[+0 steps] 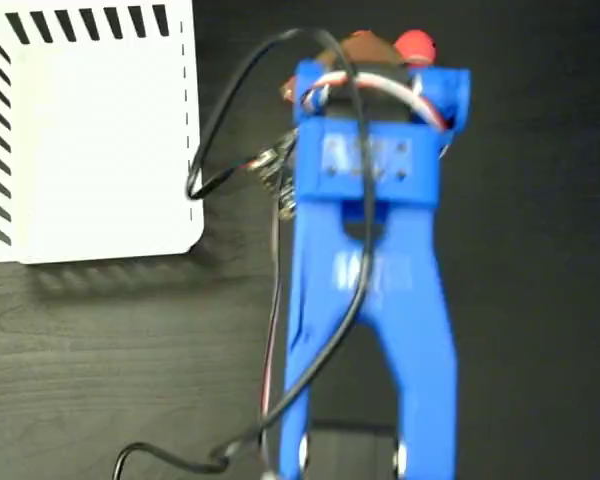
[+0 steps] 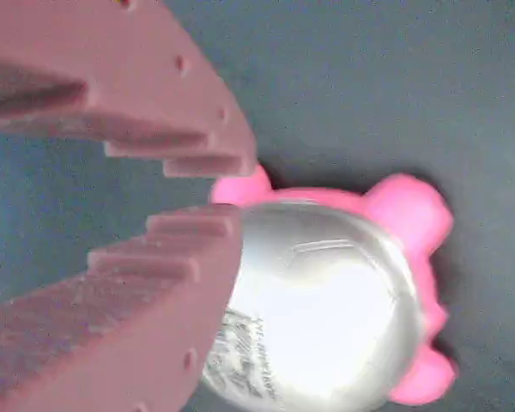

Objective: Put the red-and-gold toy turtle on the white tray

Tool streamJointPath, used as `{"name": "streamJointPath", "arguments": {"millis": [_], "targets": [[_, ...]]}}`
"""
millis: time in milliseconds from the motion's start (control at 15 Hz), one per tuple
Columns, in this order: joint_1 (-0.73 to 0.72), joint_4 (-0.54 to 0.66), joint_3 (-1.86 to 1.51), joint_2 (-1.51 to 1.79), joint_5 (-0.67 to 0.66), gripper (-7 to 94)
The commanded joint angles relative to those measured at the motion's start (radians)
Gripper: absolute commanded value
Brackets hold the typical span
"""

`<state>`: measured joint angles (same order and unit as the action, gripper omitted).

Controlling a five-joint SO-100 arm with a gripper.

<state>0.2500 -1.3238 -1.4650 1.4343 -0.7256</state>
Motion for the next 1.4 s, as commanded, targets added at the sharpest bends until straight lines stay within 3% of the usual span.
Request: {"name": "streamJointPath", "arguments": {"millis": [0,200,267,400,533,733,800,1333], "targets": [[0.031,-0.040,0.196,-0.086,-0.003,0],[0.034,-0.114,0.367,-0.230,0.018,1],[0.038,-0.132,0.402,-0.255,0.018,6],[0.043,-0.152,0.419,-0.265,0.000,31],[0.046,-0.166,0.420,-0.267,-0.021,45],[0.054,-0.169,0.454,-0.295,-0.026,50],[0.054,-0.169,0.469,-0.316,-0.031,56],[0.041,-0.175,0.612,-0.489,-0.014,56]]}}
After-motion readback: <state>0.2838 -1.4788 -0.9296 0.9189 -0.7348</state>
